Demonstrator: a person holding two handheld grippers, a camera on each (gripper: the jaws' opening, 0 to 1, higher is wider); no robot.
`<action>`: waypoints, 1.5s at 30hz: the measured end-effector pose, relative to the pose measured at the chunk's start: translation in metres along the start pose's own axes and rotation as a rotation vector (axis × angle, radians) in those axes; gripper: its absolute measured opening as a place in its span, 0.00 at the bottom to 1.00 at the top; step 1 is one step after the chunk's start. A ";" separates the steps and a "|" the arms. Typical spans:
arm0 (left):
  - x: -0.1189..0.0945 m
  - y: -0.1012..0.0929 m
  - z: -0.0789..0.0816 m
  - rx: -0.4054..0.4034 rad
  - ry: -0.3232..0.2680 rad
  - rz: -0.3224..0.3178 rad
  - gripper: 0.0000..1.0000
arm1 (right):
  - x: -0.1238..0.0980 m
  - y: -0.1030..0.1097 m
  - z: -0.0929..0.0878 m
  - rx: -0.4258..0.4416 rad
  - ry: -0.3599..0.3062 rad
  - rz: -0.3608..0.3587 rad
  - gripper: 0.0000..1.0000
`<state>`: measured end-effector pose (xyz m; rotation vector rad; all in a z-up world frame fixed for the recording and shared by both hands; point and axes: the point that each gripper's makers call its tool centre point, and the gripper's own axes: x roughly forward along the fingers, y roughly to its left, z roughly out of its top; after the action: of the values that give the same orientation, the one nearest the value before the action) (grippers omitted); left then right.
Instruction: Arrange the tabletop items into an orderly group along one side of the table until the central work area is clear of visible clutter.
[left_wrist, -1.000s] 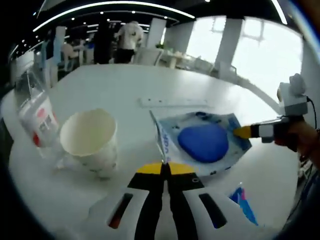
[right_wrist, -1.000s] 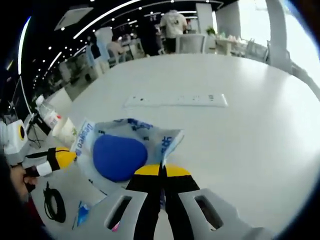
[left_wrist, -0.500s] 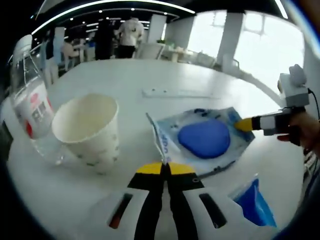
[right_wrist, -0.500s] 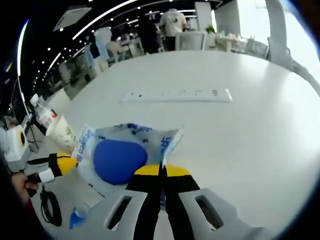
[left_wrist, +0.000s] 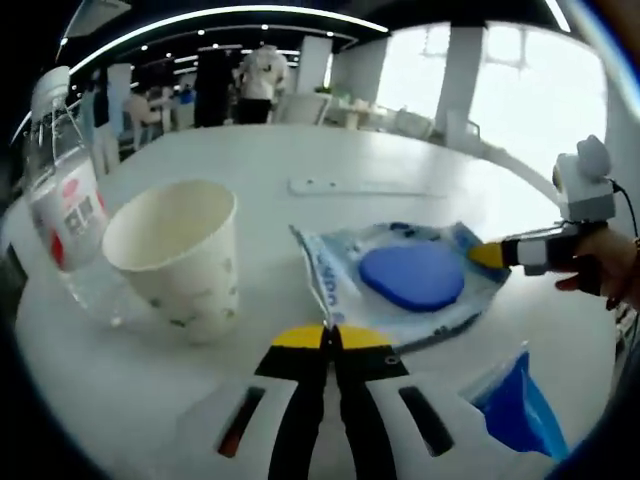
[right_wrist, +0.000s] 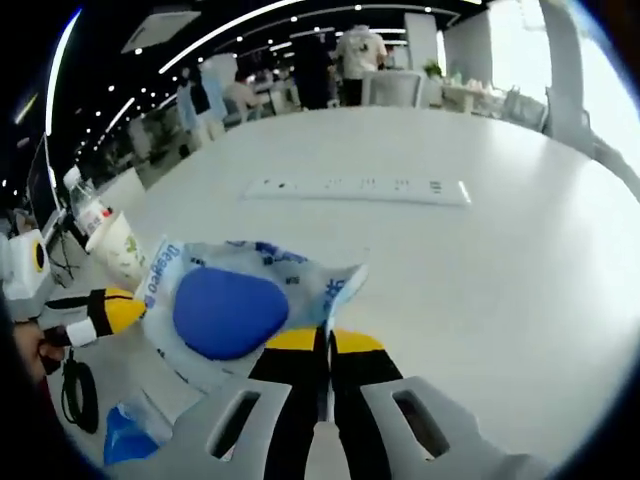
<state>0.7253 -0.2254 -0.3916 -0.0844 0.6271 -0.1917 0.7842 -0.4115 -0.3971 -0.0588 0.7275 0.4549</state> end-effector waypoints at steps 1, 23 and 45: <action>0.000 0.001 -0.001 -0.007 0.002 0.009 0.00 | 0.000 0.000 0.001 -0.009 -0.001 0.003 0.04; -0.024 -0.007 0.010 0.032 -0.002 0.047 0.28 | -0.022 -0.004 0.029 0.023 -0.105 0.023 0.40; -0.095 -0.038 0.040 0.101 -0.119 -0.036 0.85 | -0.095 0.075 0.024 -0.187 -0.191 0.399 0.87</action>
<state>0.6673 -0.2428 -0.2996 -0.0097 0.4966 -0.2512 0.7053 -0.3755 -0.3091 -0.0448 0.5054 0.8979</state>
